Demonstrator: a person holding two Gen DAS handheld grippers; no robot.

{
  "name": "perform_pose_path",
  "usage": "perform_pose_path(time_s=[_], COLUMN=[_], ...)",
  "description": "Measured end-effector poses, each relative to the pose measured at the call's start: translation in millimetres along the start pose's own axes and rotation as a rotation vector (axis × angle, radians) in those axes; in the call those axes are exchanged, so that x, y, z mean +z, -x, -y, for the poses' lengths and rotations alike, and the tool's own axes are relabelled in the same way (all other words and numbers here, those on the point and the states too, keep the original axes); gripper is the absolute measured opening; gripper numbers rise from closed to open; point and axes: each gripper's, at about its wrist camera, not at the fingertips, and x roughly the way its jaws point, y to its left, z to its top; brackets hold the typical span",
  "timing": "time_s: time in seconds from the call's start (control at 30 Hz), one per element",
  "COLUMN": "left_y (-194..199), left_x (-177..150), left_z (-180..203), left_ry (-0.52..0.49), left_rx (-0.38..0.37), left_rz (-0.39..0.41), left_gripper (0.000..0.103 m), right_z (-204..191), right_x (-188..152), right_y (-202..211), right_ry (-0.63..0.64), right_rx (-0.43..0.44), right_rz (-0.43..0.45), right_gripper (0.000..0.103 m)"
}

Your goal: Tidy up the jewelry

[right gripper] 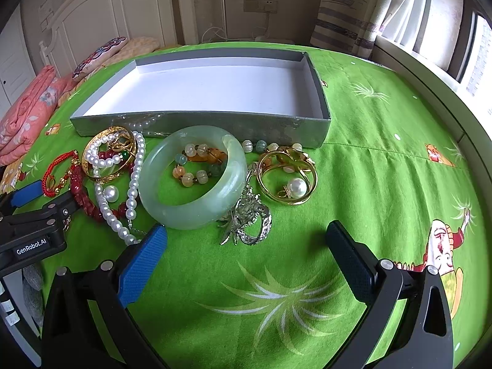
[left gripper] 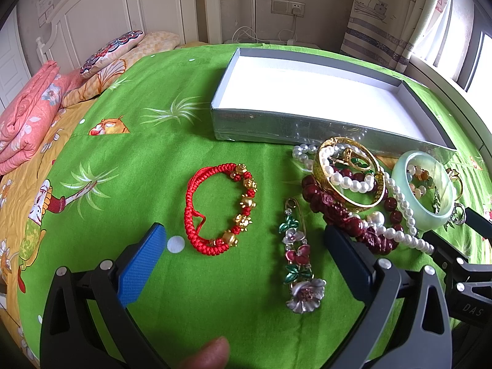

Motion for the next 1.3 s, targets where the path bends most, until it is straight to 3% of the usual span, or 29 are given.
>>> perform_pose_path(time_s=[0.83, 1.1, 1.17, 1.3], left_y=[0.0, 0.2, 1.0, 3.8], left_x=[0.0, -0.1, -1.1, -3.7], left_z=[0.0, 0.3, -0.2, -2.7], left_ry=[0.0, -0.002, -0.012, -0.059], left_rx=[0.0, -0.001, -0.011, -0.043], left_rz=[0.0, 0.0, -0.001, -0.014], left_gripper=[0.101, 0.101, 0.101, 0.101], right_z=[1.2, 8.2, 16.3, 28.0], right_x=[-0.5, -2.2, -4.0, -6.9], right_y=[0.4, 5.5, 11.5, 35.7], right_ry=[0.009, 0.053, 0.013, -0.023], right_rx=[0.008, 0.063, 0.101, 0.157], right_rz=[0.0, -0.065, -0.039, 0.096], right_gripper=[0.099, 0.099, 0.098, 0.098])
